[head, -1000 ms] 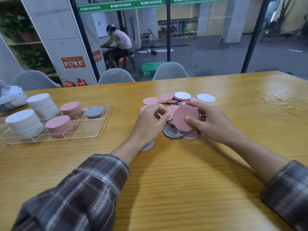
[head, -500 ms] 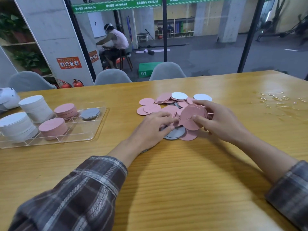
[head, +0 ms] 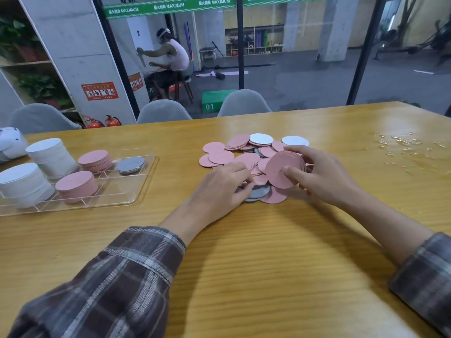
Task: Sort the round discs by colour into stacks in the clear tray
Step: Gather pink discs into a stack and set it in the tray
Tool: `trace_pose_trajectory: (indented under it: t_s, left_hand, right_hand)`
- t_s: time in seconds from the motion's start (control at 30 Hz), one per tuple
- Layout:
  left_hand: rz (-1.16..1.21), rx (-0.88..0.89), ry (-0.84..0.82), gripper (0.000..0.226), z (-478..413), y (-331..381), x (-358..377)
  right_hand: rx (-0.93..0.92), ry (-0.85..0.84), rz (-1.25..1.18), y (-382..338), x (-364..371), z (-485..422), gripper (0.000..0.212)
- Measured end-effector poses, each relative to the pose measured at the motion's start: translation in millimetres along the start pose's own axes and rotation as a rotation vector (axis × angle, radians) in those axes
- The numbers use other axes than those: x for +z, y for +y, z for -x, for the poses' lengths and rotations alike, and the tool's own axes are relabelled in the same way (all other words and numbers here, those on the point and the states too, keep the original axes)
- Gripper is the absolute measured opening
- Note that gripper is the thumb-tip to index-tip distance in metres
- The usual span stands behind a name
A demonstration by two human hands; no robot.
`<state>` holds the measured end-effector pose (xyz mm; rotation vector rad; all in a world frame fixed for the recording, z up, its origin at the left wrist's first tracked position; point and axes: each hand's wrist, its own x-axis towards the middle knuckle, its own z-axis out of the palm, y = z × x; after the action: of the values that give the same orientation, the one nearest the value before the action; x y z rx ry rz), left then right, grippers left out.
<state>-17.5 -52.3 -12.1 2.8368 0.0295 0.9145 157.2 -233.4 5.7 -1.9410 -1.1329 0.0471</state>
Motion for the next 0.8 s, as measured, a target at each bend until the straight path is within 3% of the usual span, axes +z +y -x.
trace_pose_trajectory:
  t_s: [0.2,0.37,0.53,0.8]
  left_hand:
    - [0.126,-0.019,-0.141,0.007,12,4,-12]
    - [0.253,-0.175,-0.092,0.006,10,4,-7]
    - [0.242,-0.335,-0.097,0.038,11,1,-6]
    - [0.388,-0.484,-0.026,0.051,6,2,-14]
  right_hand:
    - [-0.018,0.005,0.007,-4,4,3,0.047]
    - [-0.021,0.028,-0.001,-6,7,4,0.048]
    - [-0.028,0.036,-0.016,-5,8,3,0.055]
    - [-0.066,0.011,-0.03,-3,9,1,0.055]
